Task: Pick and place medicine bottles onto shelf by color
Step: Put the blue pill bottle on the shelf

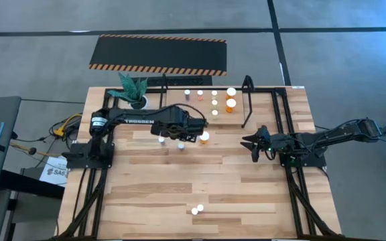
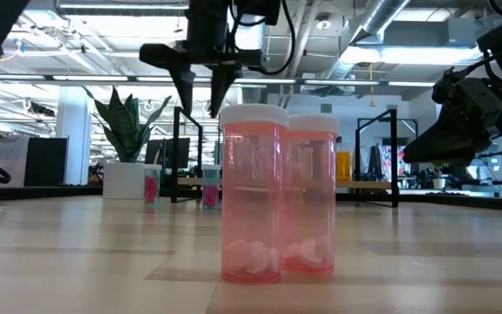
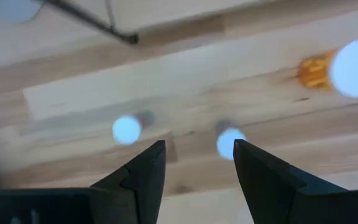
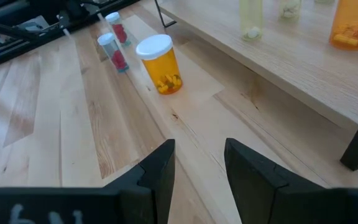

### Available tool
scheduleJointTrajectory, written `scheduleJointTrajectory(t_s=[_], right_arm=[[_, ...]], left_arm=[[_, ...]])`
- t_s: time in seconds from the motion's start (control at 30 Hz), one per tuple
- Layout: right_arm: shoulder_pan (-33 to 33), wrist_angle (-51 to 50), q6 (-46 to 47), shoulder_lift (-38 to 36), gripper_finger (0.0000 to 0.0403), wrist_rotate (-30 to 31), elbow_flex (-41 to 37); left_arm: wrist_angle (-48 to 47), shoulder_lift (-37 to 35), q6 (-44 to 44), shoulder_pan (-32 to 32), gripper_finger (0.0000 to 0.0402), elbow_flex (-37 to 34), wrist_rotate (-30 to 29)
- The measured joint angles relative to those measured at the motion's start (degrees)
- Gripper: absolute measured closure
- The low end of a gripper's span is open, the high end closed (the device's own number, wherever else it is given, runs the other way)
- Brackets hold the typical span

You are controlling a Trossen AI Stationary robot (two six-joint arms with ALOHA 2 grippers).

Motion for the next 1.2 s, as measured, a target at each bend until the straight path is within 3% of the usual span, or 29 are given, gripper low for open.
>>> scheduleJointTrajectory(t_s=[0.13, 0.37, 0.53, 0.97, 1.2], right_arm=[[0.0, 0.0, 0.0, 0.0, 0.0241, 0.0, 0.0], [0.0, 0.0, 0.0, 0.0, 0.0241, 0.0, 0.0], [0.0, 0.0, 0.0, 0.0, 0.0241, 0.0, 0.0], [0.0, 0.0, 0.0, 0.0, 0.0241, 0.0, 0.0], [0.0, 0.0, 0.0, 0.0, 0.0241, 0.0, 0.0]], left_arm=[[1.1, 0.0, -1.9, -1.5, 0.0225, 0.0, -1.0], [1.0, 0.0, -13.4, -3.1, 0.0225, 0.0, -0.8], [0.2, 0.1, -16.7, -3.7, 0.0221, 0.0, 1.4], [3.1, 0.1, -19.0, -3.9, 0.0112, -2.5, 0.3], [9.0, 0.3, -15.6, -0.1, 0.0107, -7.7, 8.0]])
